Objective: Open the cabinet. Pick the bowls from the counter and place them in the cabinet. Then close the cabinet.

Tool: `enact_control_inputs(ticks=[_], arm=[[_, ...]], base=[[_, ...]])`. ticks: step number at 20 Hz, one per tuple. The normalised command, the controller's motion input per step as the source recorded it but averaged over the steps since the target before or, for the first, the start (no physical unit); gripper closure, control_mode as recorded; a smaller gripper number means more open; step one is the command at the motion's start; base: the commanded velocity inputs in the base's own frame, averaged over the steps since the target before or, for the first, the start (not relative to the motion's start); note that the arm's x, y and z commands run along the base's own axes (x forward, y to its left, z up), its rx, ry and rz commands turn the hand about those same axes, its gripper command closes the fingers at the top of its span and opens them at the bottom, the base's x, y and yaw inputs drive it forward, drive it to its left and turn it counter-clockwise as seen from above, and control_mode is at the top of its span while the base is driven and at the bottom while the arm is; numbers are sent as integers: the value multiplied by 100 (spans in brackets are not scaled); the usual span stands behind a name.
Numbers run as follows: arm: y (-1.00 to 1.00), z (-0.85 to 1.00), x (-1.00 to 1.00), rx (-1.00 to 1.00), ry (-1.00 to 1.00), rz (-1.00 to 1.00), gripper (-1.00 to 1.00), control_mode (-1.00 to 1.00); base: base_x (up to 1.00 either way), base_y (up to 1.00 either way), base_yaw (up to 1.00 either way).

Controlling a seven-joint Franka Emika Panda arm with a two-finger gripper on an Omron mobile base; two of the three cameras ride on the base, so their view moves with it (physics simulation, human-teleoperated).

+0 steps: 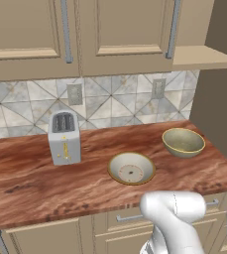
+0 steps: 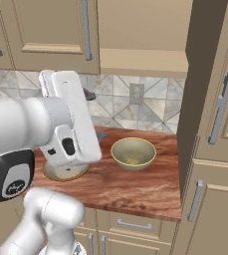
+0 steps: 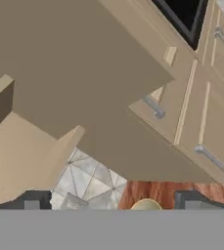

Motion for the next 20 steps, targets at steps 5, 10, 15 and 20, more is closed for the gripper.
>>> enact_control_inputs(ticks=[5, 10, 15, 20], arm=[[30, 38, -45, -49, -28, 62, -100, -100], [44, 26, -26, -52, -32, 61, -100, -100], [73, 8, 5, -43, -43, 15, -100, -100], [84, 0, 53, -19, -6, -25, -100, -100]], base=[[0, 0, 0], [0, 0, 0], [0, 0, 0], [0, 0, 0]])
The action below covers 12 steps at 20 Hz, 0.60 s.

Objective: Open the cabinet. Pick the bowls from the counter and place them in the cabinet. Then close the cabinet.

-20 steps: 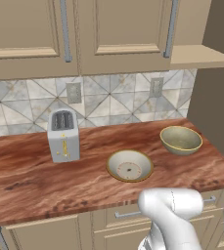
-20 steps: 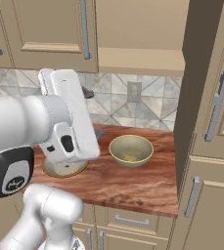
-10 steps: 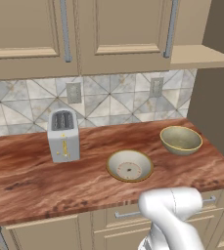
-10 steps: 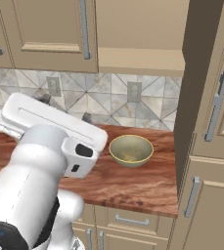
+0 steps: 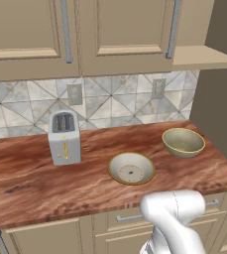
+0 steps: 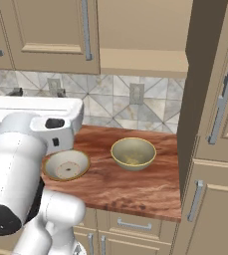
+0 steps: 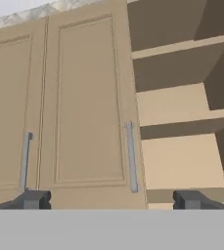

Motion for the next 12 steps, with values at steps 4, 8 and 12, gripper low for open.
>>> enact_control_inputs(ticks=[4, 8, 12], arm=[[97, 0, 70, -16, -1, -17, -100, -100], [70, -4, 61, -9, 0, -12, -100, -100], [23, -17, 62, -1, 0, -1, -100, -100]], base=[[0, 0, 0], [0, 0, 0], [0, 0, 0]])
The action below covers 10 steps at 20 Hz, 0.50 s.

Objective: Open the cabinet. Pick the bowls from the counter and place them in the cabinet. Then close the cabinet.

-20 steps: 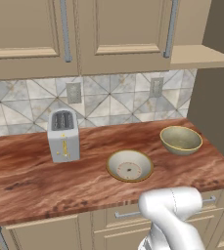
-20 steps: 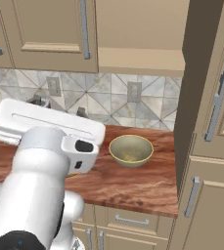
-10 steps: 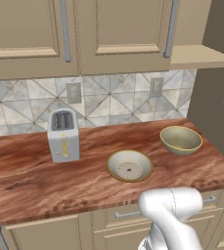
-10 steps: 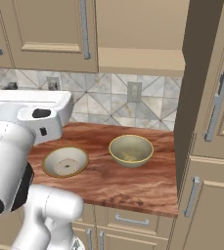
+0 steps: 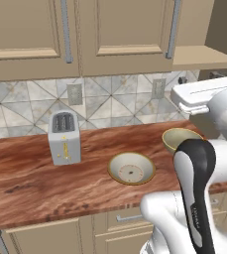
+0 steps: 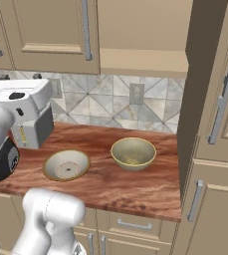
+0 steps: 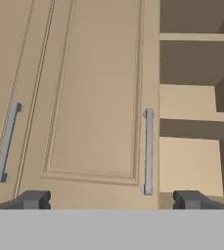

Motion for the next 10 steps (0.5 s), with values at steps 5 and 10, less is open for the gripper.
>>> enact_control_inputs(ticks=[5, 10], arm=[[-14, -11, 48, 0, 0, 4, -100, -100], [-40, -3, 37, 0, -1, 2, -100, -100]], base=[[0, 0, 0], [0, 0, 0]])
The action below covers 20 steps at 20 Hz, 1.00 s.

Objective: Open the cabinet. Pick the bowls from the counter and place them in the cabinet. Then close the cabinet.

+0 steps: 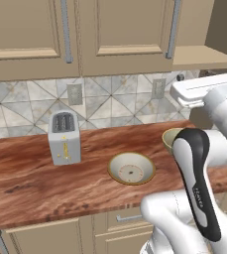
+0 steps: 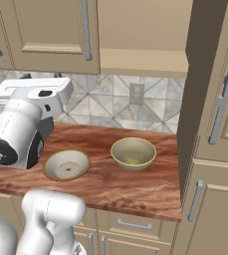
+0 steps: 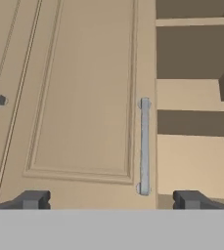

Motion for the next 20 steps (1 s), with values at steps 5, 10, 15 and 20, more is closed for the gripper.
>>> enact_control_inputs(ticks=[5, 10, 15, 20], arm=[[-23, 0, 33, 0, 0, -1, -100, -100], [-12, 0, 42, 0, 0, -1, -100, -100], [-6, 0, 38, 0, 0, 0, -100, -100], [-1, 3, 44, 0, 0, 0, -100, -100]], base=[[0, 0, 0], [0, 0, 0], [0, 0, 0], [0, 0, 0]])
